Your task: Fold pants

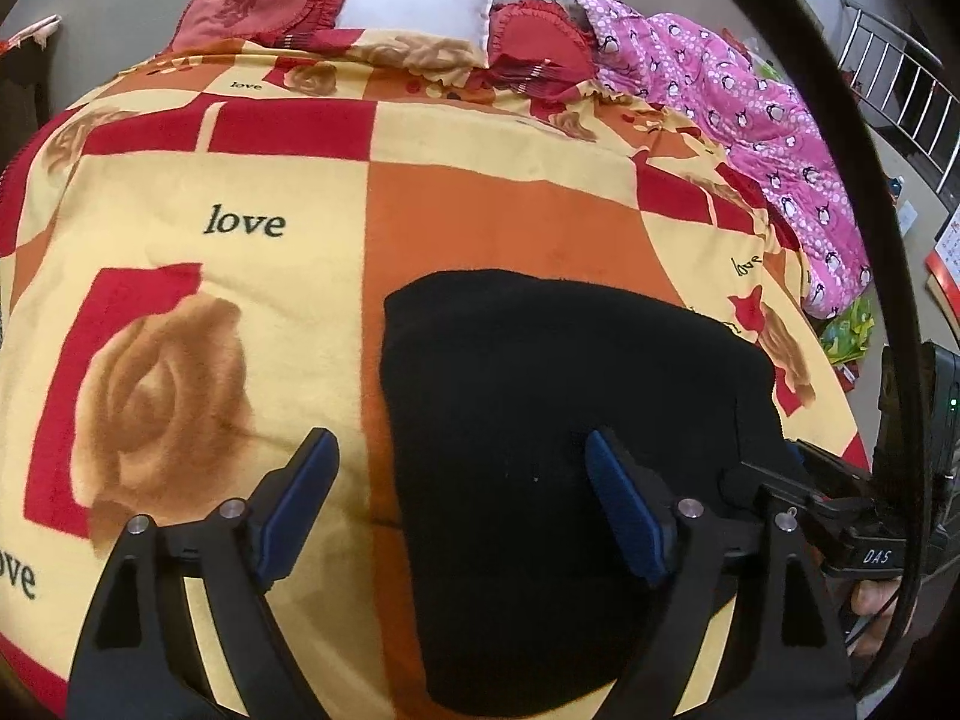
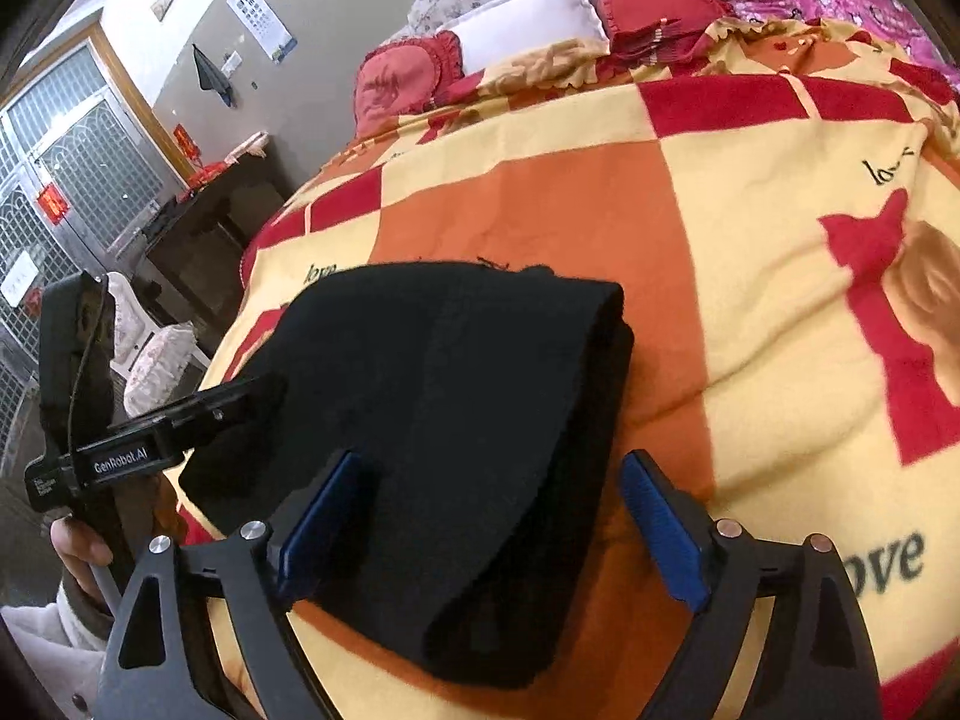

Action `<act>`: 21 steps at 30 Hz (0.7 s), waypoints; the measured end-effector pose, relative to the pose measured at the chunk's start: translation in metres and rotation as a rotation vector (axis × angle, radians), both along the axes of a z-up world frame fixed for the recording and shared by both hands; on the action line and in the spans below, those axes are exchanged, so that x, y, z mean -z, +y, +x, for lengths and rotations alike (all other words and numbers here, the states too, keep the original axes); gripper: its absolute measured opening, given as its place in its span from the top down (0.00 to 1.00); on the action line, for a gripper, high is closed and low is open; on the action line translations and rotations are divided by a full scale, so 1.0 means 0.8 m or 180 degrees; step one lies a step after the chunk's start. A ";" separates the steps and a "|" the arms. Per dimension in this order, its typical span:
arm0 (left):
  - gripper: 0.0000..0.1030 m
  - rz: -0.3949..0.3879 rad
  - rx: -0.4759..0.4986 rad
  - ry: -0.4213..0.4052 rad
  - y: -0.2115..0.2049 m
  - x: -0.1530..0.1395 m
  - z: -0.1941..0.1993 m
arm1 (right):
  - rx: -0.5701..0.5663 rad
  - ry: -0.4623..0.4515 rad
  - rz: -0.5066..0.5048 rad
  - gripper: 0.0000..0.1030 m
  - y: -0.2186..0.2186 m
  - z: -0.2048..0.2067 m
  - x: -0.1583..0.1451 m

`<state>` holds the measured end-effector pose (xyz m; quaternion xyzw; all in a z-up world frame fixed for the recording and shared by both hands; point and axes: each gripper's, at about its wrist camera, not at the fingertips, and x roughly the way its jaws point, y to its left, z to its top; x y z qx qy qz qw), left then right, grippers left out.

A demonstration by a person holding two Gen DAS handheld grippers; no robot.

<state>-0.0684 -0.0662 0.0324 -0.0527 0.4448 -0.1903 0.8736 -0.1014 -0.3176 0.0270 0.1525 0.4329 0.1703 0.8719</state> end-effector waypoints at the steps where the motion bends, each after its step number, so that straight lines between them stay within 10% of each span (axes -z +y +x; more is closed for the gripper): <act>1: 0.17 0.0002 0.0004 0.0001 -0.001 0.000 0.001 | -0.0018 -0.0006 -0.0003 0.13 0.002 0.002 0.000; 14: 0.07 -0.0220 -0.0070 0.0159 0.001 0.017 0.009 | 0.0175 -0.0157 0.0110 0.18 0.010 0.004 0.004; 21: 0.58 -0.0298 0.0186 0.0005 -0.004 -0.004 -0.004 | 0.0052 -0.0273 -0.0099 0.48 0.017 0.002 -0.024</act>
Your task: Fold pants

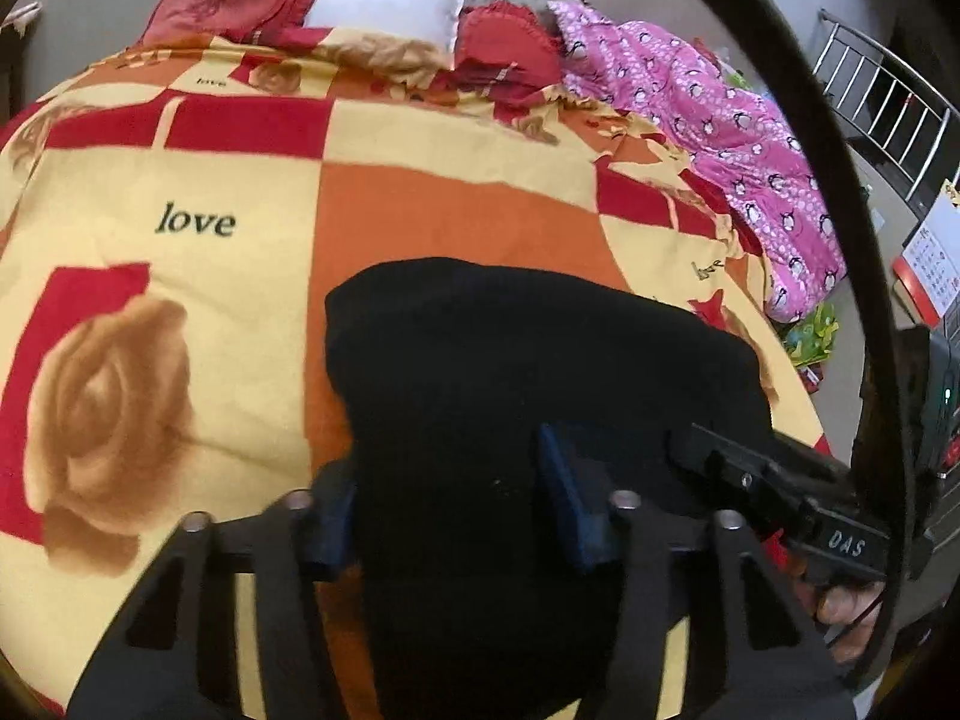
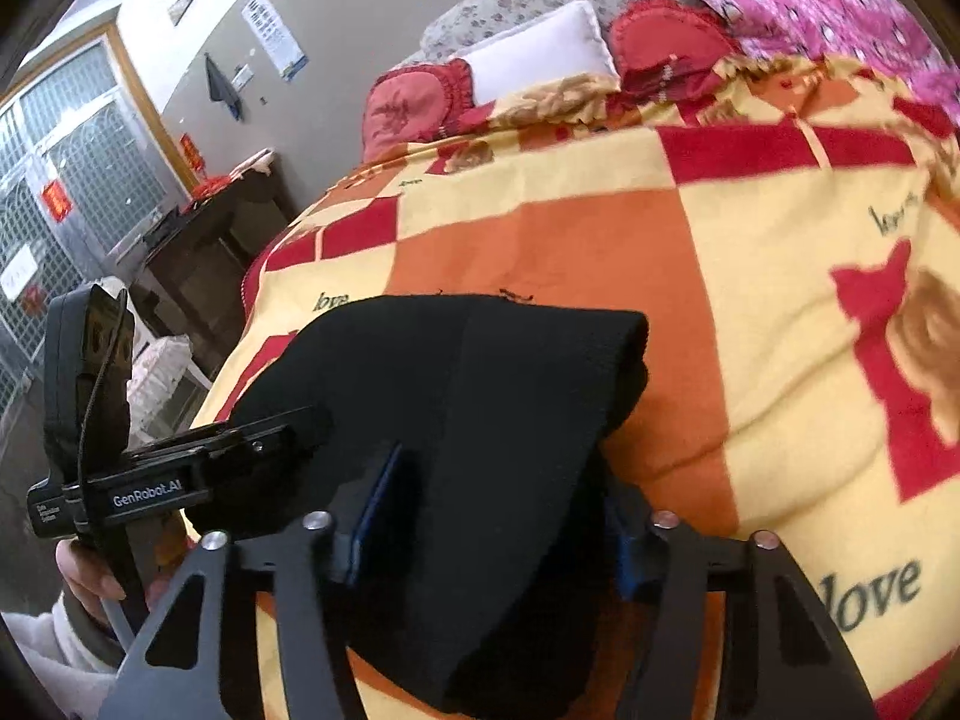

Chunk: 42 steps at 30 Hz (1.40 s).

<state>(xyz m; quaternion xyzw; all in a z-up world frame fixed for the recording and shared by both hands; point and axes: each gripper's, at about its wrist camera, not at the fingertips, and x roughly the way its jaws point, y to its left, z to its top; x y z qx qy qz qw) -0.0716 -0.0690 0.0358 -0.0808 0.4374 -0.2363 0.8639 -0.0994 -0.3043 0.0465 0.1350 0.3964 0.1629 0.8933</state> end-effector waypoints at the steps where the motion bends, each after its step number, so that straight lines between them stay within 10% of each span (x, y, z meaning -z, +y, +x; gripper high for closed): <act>1: 0.59 -0.0035 0.0006 0.0019 0.003 -0.005 0.002 | -0.0021 -0.0031 0.0000 0.50 0.000 0.003 -0.007; 9: 0.61 0.0013 -0.0214 -0.0217 0.017 -0.046 0.046 | -0.0109 -0.0306 -0.0181 0.48 0.025 0.072 -0.058; 15: 0.42 0.0385 -0.0548 0.0057 0.021 0.003 0.103 | -0.0017 0.0092 -0.0737 0.43 0.051 0.160 -0.004; 29: 0.33 0.0692 -0.0642 -0.0440 0.020 -0.033 0.066 | -0.0257 -0.0382 -0.0452 0.44 0.053 0.082 -0.070; 42: 0.28 0.0783 -0.0598 -0.0322 -0.001 0.004 0.070 | -0.0221 -0.0219 -0.0636 0.47 0.064 0.071 -0.001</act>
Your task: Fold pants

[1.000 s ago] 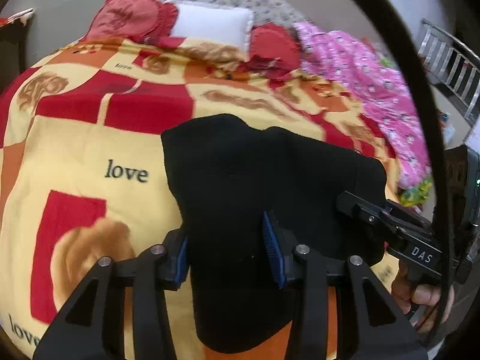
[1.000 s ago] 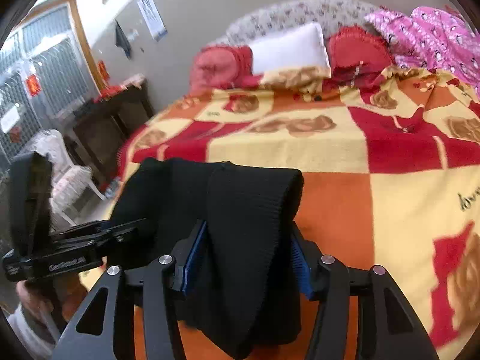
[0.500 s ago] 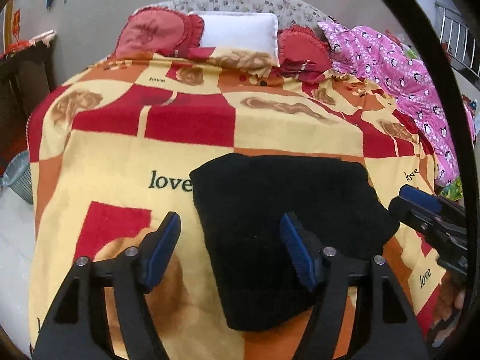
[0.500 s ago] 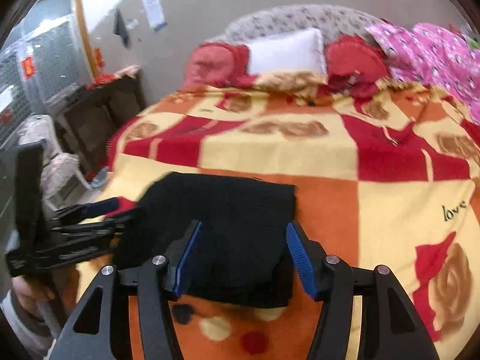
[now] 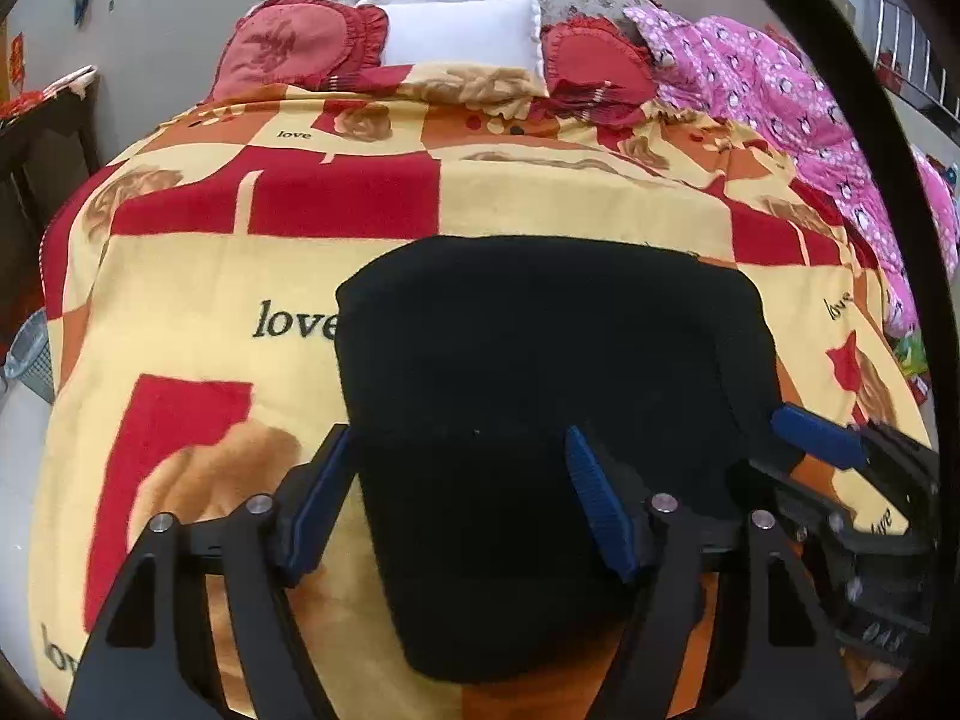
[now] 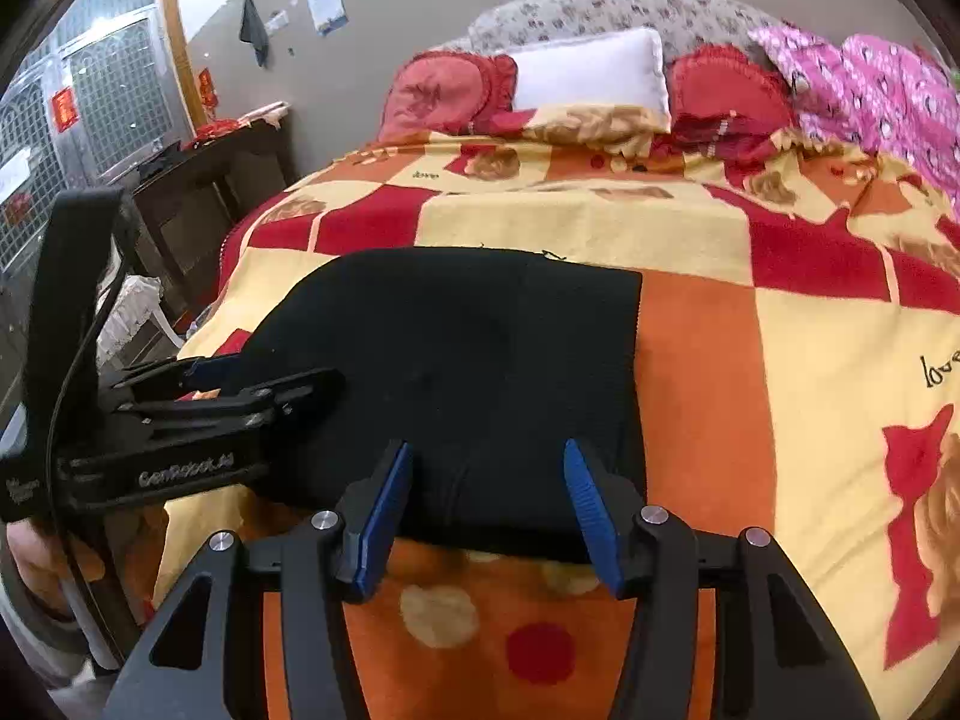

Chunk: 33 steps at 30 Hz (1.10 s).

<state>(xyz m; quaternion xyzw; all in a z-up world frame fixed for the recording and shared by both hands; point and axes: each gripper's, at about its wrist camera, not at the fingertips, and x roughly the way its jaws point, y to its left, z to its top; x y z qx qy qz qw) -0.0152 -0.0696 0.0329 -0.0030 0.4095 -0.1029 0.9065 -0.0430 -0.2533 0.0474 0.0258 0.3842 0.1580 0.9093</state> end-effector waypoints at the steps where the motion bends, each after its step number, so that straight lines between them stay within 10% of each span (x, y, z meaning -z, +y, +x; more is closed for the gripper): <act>1: 0.28 0.0003 -0.0013 -0.0004 -0.001 0.000 0.000 | -0.0015 0.0014 -0.0024 0.46 0.001 0.000 -0.001; 33: 0.23 0.0159 -0.0128 -0.0500 0.020 -0.049 -0.076 | 0.0126 -0.0182 -0.0016 0.21 0.017 -0.054 -0.059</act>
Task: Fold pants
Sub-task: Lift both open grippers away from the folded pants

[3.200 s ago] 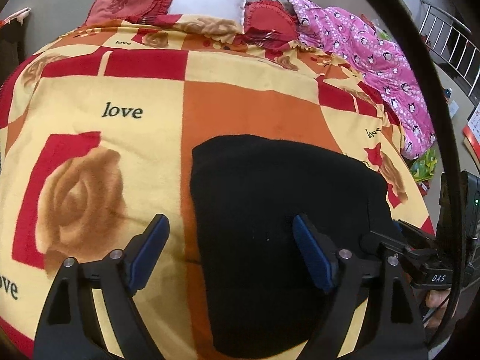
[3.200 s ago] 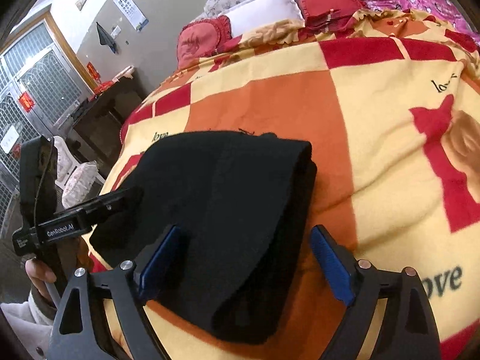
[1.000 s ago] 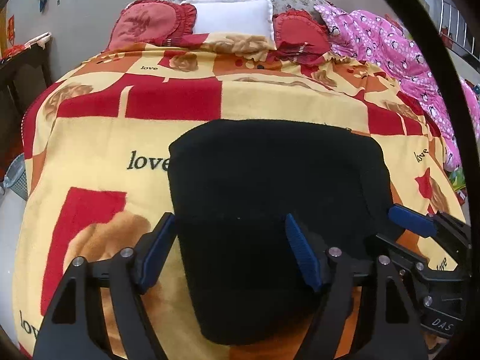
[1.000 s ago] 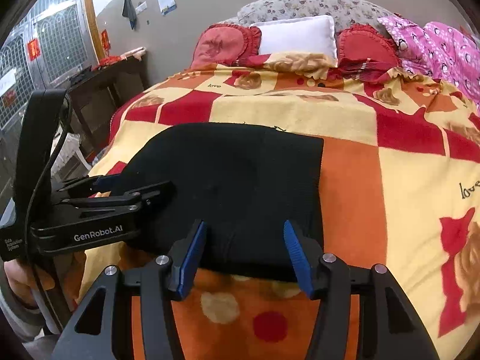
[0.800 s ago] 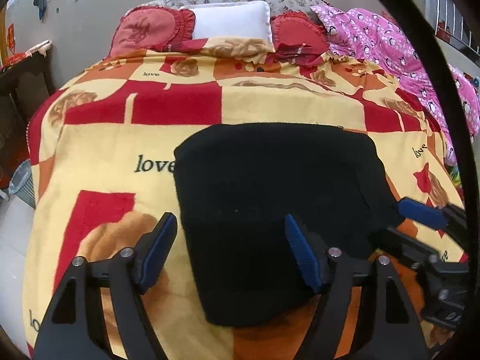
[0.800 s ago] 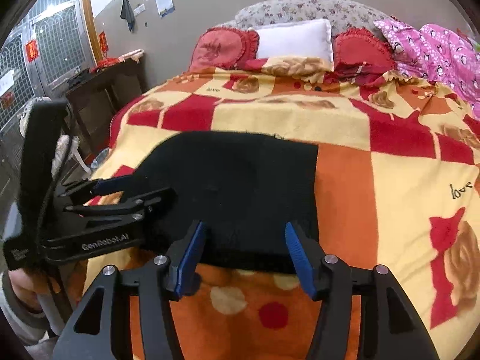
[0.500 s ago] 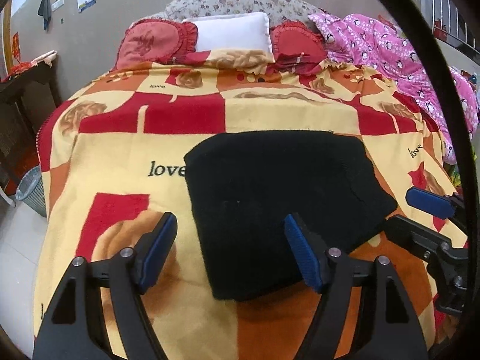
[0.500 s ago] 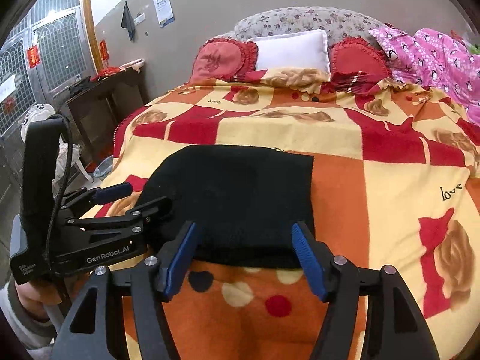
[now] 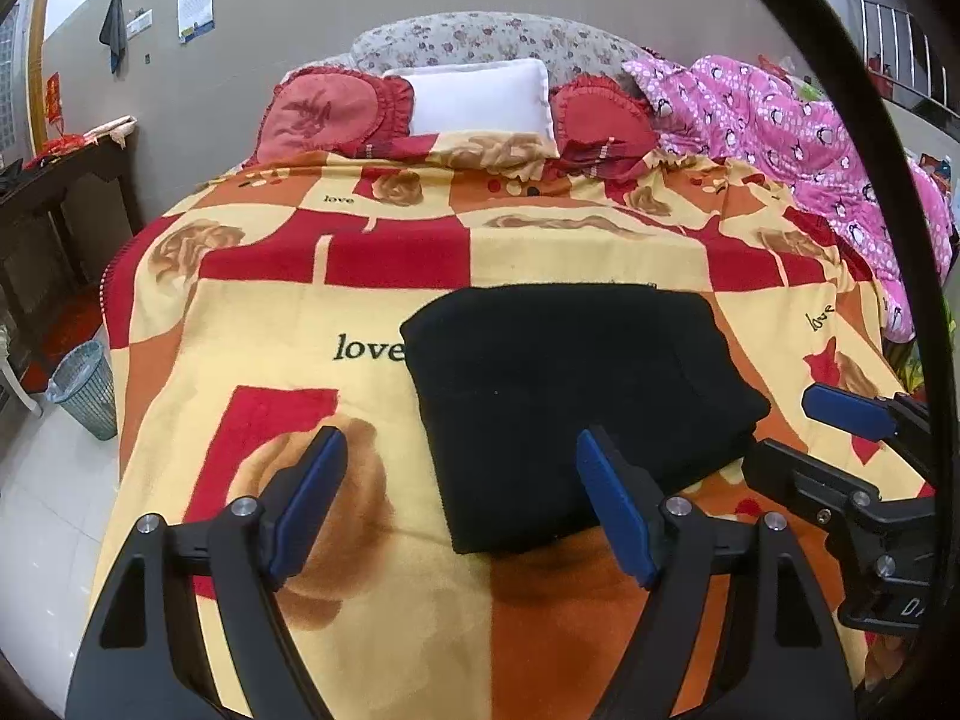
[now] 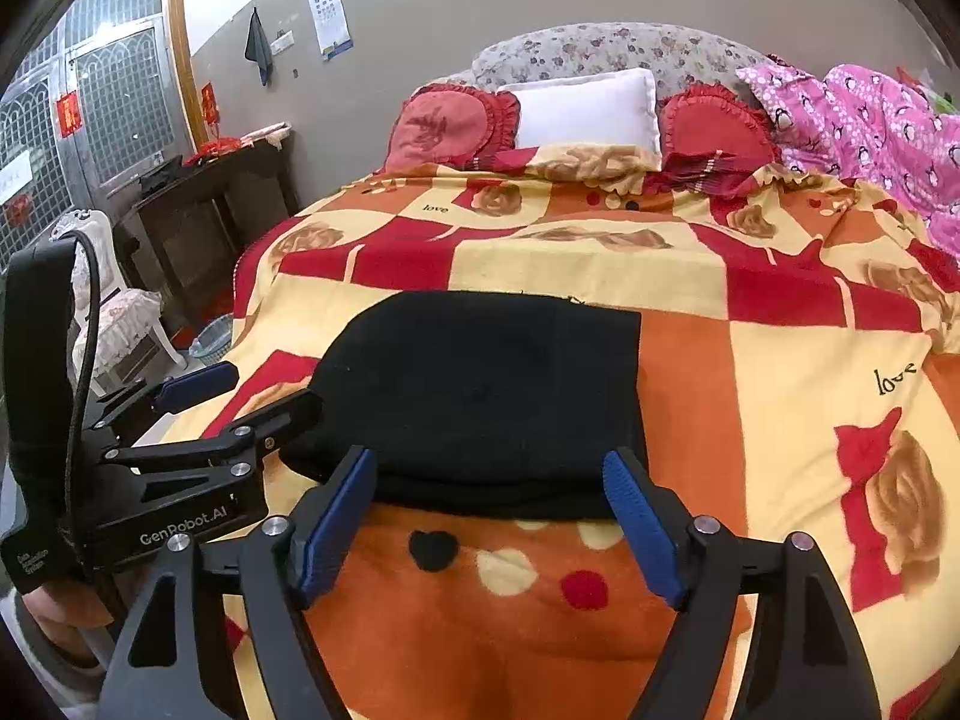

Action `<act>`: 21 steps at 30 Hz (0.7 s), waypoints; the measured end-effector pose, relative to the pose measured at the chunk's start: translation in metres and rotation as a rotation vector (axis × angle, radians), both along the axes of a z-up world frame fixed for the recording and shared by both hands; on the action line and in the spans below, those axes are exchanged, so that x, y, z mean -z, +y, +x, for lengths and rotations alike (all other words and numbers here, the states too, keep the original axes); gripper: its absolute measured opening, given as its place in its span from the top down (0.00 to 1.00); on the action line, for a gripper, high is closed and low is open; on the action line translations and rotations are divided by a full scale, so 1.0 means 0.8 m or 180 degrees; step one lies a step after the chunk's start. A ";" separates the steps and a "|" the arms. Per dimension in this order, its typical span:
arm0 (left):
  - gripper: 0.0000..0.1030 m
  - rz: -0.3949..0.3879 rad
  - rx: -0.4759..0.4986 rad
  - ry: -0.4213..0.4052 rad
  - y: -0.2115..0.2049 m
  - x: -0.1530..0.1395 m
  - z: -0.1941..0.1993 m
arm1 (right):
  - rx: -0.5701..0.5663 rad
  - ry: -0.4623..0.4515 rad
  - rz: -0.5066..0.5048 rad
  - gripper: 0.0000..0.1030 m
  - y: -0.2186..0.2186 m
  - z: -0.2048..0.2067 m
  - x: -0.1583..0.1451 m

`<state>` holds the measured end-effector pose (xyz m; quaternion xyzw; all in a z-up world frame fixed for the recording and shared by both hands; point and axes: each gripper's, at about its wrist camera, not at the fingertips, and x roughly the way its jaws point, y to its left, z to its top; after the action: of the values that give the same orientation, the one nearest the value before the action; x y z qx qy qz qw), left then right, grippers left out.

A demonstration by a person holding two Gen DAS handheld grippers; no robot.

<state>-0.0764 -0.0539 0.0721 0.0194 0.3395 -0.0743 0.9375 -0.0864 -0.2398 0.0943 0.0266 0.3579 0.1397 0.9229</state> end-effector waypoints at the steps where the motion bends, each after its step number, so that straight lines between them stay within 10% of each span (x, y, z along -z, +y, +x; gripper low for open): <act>1: 0.23 0.0002 -0.0004 -0.0009 0.000 0.000 -0.002 | 0.0005 -0.0003 0.0003 0.21 0.000 -0.001 -0.001; 21: 0.22 -0.0017 -0.0067 -0.0186 0.010 -0.013 -0.026 | -0.0019 -0.0025 -0.0071 0.18 0.008 -0.014 -0.008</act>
<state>-0.0971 -0.0460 0.0823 0.0156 0.3119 -0.0648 0.9478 -0.0980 -0.2334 0.1004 0.0147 0.3559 0.1385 0.9241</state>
